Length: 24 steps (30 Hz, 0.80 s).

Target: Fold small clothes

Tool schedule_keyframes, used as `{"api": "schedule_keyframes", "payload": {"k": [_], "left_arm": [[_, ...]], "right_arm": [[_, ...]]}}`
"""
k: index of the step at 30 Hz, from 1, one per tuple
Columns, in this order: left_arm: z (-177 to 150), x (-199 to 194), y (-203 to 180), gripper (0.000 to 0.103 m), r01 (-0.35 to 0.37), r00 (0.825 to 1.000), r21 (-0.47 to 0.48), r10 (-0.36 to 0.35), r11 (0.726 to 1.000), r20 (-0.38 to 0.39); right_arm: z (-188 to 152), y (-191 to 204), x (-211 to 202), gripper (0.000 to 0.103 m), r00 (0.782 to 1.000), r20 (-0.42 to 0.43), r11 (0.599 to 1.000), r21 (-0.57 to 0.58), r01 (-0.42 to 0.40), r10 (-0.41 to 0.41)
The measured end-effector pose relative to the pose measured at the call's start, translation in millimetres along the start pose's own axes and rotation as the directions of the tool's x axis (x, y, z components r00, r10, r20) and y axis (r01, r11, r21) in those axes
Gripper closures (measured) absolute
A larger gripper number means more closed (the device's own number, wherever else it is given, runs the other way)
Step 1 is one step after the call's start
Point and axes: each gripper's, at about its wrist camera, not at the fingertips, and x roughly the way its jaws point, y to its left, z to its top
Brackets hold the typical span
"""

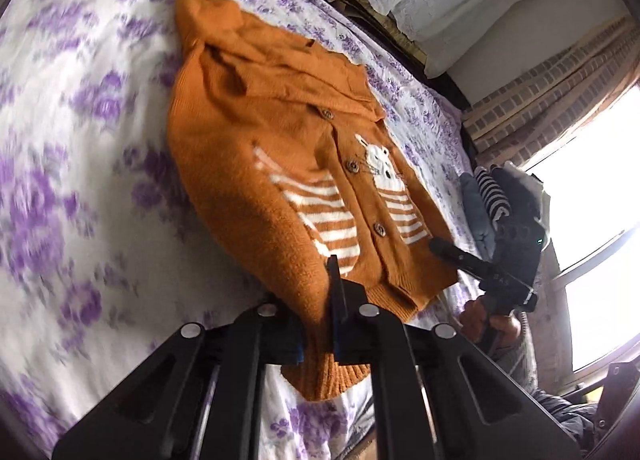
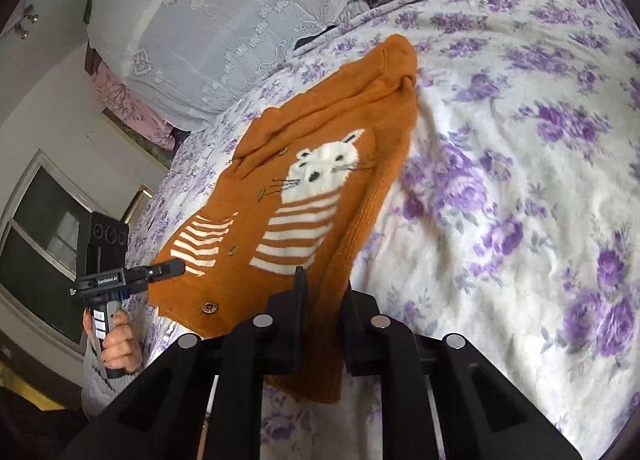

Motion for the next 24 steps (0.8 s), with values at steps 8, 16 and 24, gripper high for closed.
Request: {"api": "schedule_keyframes", "payload": {"k": [8,16,24], "left_arm": [[24.6,-19.9,-15.3,0.095,-0.040,0.997,0.069,0.035,0.997,0.062],[60.7,-22.9,-22.5,0.095,-0.087,0.992,0.092,0.078,0.992,0.103],[100.4,-11.7,-17.2,0.095,-0.116,0.987,0.082,0.106,0.990,0.120]], "right_arm": [[30.1,15.2,-8.2,0.094,0.996,0.063,0.997,-0.048,-0.058,0.061],[68.5,16.2,-5.4,0.094,0.990,0.118,0.996,-0.049,-0.073,0.079],[106.6,5.3,20.9,0.094,0.991,0.107,0.996,-0.004,-0.084,0.084]]}}
